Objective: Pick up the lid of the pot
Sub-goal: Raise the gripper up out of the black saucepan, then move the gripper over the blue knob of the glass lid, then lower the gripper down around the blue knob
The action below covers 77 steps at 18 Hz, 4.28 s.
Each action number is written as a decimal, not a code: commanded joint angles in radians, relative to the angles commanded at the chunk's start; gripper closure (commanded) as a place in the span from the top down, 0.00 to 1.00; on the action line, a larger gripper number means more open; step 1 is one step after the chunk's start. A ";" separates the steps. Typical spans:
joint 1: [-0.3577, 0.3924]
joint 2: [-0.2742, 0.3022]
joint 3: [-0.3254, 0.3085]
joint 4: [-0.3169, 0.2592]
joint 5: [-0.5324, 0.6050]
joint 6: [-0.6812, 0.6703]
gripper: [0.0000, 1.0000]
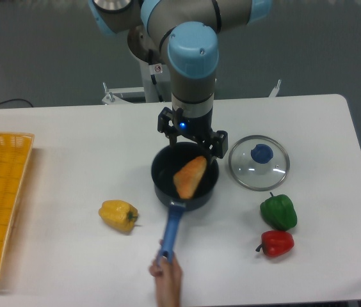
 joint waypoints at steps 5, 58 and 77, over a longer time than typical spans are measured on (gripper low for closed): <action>0.006 0.002 -0.006 0.002 -0.002 0.000 1.00; 0.291 -0.236 -0.141 0.255 0.158 1.129 1.00; 0.278 -0.279 -0.143 0.296 0.183 1.457 1.00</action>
